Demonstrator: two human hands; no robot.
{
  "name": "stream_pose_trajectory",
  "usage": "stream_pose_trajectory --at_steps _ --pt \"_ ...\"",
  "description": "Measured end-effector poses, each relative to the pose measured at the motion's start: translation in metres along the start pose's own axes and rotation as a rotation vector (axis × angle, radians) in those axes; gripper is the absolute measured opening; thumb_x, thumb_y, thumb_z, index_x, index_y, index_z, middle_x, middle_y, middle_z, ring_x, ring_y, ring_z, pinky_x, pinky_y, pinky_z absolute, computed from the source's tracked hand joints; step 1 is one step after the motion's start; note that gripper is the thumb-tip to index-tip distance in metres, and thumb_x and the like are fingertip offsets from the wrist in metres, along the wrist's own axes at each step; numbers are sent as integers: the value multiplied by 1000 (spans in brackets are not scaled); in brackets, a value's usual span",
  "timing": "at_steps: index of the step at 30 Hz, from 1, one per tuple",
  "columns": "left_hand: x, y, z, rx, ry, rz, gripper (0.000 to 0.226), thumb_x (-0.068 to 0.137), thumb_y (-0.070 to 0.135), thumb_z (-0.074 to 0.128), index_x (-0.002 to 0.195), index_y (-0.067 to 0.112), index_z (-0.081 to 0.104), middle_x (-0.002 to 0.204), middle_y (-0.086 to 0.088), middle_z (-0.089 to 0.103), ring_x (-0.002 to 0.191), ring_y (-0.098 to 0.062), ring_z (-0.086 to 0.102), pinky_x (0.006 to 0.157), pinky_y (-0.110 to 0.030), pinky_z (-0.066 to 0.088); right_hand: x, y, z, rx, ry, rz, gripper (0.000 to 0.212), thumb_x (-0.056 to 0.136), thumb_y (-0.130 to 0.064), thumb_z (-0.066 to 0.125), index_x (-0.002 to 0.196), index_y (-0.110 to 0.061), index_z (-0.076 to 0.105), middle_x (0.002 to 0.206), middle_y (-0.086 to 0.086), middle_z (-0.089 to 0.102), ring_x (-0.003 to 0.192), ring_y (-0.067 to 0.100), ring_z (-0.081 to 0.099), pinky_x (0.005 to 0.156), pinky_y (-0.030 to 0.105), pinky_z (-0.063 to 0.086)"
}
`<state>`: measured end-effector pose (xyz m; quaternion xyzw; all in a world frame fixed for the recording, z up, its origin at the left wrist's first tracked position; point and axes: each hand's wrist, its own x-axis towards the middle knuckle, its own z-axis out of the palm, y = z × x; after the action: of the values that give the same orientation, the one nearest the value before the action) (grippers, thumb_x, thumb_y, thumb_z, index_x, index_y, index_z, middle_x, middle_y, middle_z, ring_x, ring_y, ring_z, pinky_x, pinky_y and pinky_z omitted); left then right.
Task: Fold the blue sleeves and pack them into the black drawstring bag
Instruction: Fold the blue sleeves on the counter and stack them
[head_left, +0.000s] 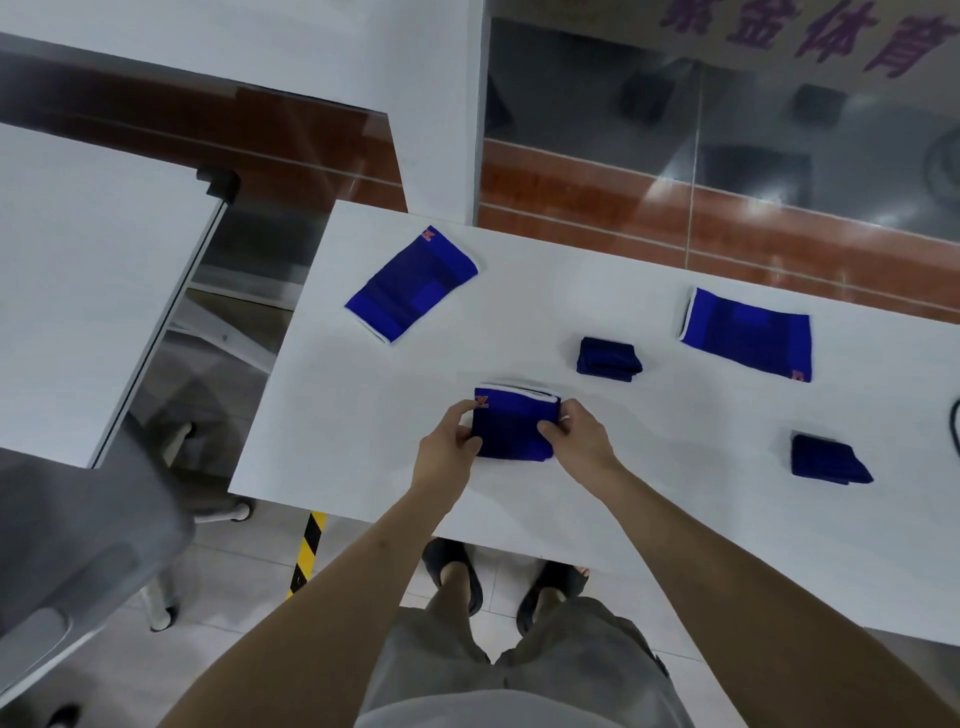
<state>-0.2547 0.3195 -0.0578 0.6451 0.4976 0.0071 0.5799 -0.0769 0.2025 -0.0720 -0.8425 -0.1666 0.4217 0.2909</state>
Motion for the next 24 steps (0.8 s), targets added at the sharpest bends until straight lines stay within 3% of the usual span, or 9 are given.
stream_pose_trajectory --at_steps 2,5,10,12,15,20,24 --pt "3 2 3 124 4 46 51 99 8 53 138 41 49 106 2 63 94 -15 64 80 -29 57 -1 -1 1 54 67 17 21 94 -29 70 95 -22 50 89 -1 63 77 12 62 58 20 43" --pt "2 0 6 332 40 153 50 99 10 54 143 34 48 117 2 46 103 -13 55 94 -27 52 -9 -1 7 19 174 -71 32 90 -23 75 95 -27 44 93 -5 59 81 13 61 63 17 46" --pt "4 -3 8 921 117 560 59 88 20 70 144 25 51 141 -8 44 124 -29 45 99 -39 46 -22 7 13 -483 396 -485 39 89 -24 76 122 -13 58 123 6 59 109 24 56 91 36 51" --pt "11 0 12 1012 45 579 64 90 24 68 150 22 43 155 -10 32 136 -32 36 108 -43 40 -22 9 15 -602 334 -569 47 93 -25 71 136 -12 57 142 7 55 128 26 52 103 41 48" --pt "22 -6 15 1146 -70 575 61 104 36 43 159 18 23 168 -10 6 148 -34 18 119 -44 26 -19 13 19 -702 199 -578 59 100 -27 63 152 -7 45 162 9 39 150 27 36 115 43 39" --pt "28 -26 10 1321 -91 580 67 105 50 12 159 21 -15 165 -8 -28 151 -42 -18 122 -59 -1 -13 29 23 -903 61 -467 68 108 -45 31 164 -13 10 173 4 -1 159 22 1 128 40 14" --pt "31 -24 11 1321 -122 553 67 104 52 8 157 24 -23 162 -7 -34 150 -41 -25 120 -61 -9 -13 32 25 -964 56 -443 68 108 -45 28 164 -14 4 173 4 -6 159 25 -2 128 43 12"
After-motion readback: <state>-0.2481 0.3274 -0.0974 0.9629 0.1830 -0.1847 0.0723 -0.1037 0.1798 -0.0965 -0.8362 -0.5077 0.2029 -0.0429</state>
